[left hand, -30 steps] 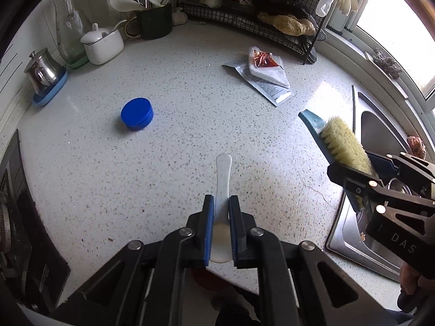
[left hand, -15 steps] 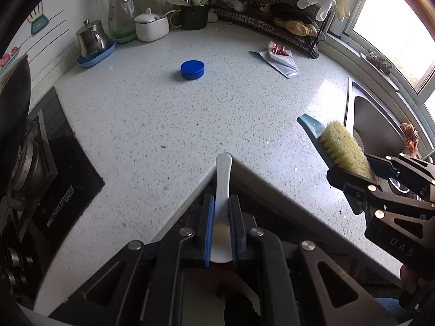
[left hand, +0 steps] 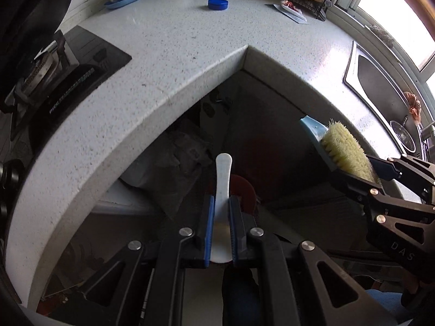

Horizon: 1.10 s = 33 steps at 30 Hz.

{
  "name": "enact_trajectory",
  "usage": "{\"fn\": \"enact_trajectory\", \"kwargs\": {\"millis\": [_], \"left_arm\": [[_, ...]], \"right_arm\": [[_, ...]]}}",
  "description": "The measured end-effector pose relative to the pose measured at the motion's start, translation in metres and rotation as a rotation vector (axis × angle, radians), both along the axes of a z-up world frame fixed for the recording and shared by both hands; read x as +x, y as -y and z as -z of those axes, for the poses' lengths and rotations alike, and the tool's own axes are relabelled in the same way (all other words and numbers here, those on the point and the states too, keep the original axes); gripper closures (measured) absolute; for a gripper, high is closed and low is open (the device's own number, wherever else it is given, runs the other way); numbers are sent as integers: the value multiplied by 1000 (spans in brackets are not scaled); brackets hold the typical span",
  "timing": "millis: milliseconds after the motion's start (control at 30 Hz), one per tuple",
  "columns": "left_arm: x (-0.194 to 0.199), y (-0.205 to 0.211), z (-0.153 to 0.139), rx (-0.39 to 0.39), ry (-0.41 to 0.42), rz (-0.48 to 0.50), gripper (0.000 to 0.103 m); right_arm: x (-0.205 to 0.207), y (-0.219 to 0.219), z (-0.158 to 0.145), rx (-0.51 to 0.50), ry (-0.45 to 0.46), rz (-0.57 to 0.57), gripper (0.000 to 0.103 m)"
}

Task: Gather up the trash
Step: 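Carry the spoon and brush down over the red bucket with both grippers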

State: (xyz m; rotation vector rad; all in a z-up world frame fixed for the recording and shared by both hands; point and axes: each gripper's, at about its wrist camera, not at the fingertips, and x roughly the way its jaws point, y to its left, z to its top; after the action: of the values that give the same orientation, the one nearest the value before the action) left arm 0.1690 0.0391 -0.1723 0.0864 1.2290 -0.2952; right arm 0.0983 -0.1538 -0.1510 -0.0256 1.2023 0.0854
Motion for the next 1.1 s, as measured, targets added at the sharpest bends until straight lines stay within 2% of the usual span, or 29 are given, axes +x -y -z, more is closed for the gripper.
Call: {"fn": "enact_trajectory", "kwargs": {"millis": [167,333,767,967,1100], "left_arm": [[-10,-1,34,-8,-49,-9,93],[-7,3,80,5,-85,-7,93],[24,32,262,2,-174,5,93],[37,43,314,-21,-216,-20,93],[43,53,331,-6,-203,14,93]], "right_arm": [[-19,-6,29,-3,-48,-11,66],[-21,-2,71,-6,-86,6,66],[4,26,228,-24,-123,92,66],[12,32,281,-2,-165,137,66],[19,38,301,4,-185,144,66]]}}
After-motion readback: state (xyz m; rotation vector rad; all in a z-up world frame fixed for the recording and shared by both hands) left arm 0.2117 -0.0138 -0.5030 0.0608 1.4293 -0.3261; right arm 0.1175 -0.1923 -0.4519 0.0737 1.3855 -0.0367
